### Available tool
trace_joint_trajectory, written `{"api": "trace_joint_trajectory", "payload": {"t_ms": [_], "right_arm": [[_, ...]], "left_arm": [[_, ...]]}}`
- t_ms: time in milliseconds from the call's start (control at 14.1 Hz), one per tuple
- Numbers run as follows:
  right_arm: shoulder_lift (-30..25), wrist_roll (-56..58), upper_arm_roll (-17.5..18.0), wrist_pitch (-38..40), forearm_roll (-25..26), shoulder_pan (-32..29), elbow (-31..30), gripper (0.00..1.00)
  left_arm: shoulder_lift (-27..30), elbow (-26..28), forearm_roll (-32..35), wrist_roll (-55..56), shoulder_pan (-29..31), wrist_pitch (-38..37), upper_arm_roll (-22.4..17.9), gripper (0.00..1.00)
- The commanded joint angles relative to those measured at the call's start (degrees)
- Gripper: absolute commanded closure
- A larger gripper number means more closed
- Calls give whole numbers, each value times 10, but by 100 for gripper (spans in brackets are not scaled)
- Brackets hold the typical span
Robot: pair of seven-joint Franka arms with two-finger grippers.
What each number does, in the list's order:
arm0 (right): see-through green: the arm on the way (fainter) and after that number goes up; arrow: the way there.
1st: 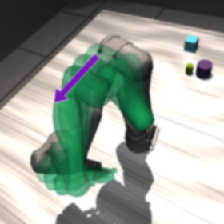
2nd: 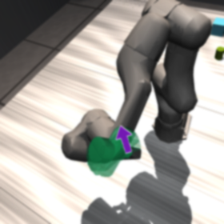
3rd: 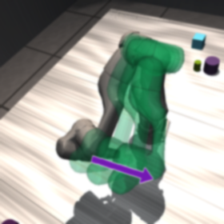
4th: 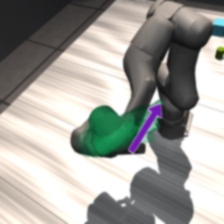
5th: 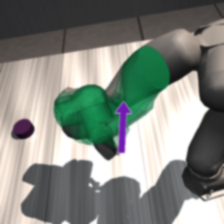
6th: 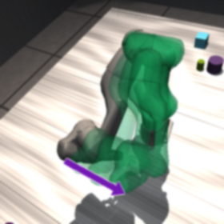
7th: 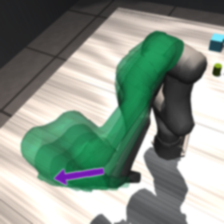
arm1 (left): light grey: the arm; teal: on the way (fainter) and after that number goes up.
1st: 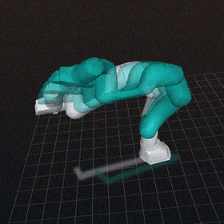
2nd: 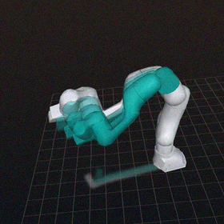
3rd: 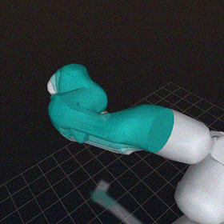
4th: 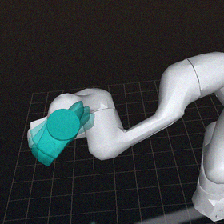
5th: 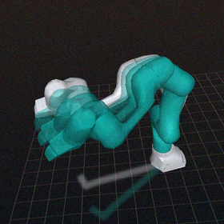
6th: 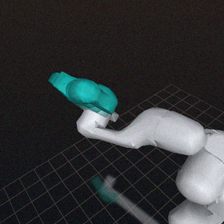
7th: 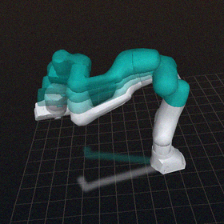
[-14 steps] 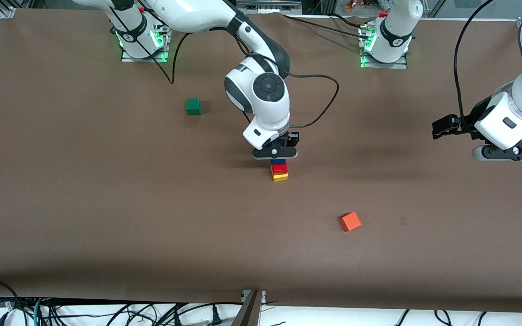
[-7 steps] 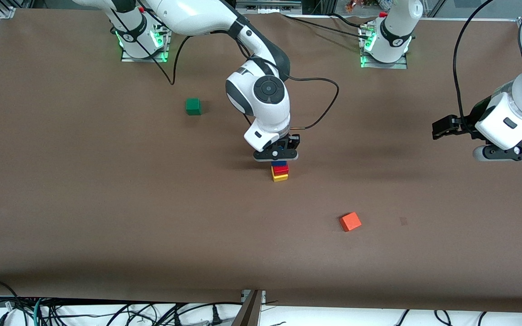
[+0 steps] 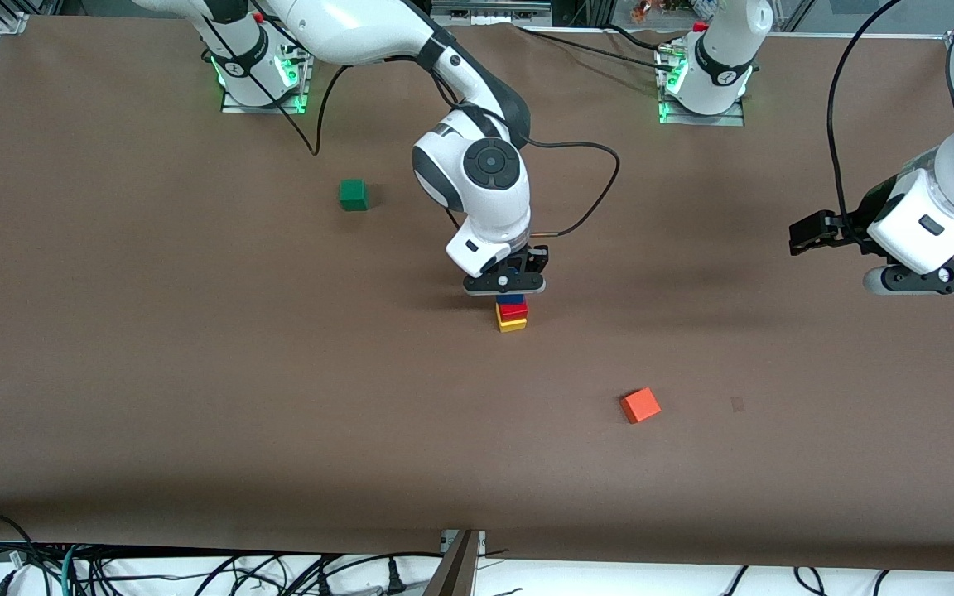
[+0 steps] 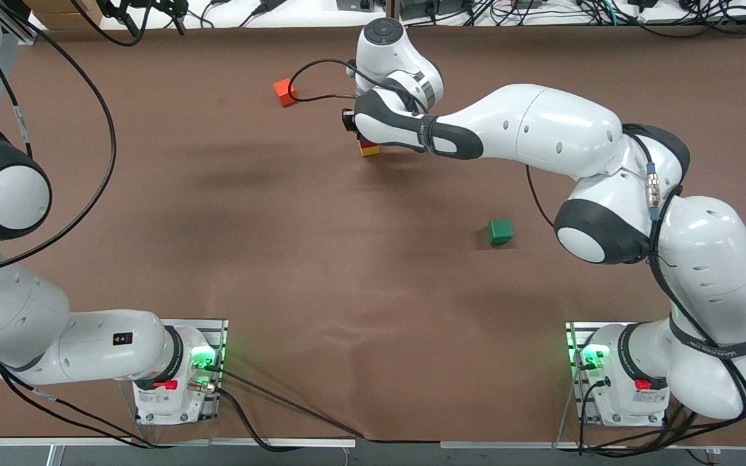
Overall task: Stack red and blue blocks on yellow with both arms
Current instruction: 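Lower the blue cube onto the red cube with the right gripper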
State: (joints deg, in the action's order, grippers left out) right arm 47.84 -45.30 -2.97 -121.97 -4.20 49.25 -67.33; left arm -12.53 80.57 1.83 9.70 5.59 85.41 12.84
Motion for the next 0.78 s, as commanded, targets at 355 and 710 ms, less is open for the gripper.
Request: {"api": "trace_joint_trajectory", "payload": {"t_ms": [355, 710], "right_arm": [[11, -9, -3, 2, 6, -1, 28, 1], [4, -8, -7, 21, 2, -4, 28, 0]], "left_arm": [[-9, -20, 3, 5, -5, -5, -1, 0], [-9, -20, 3, 5, -5, -4, 0, 0]]}}
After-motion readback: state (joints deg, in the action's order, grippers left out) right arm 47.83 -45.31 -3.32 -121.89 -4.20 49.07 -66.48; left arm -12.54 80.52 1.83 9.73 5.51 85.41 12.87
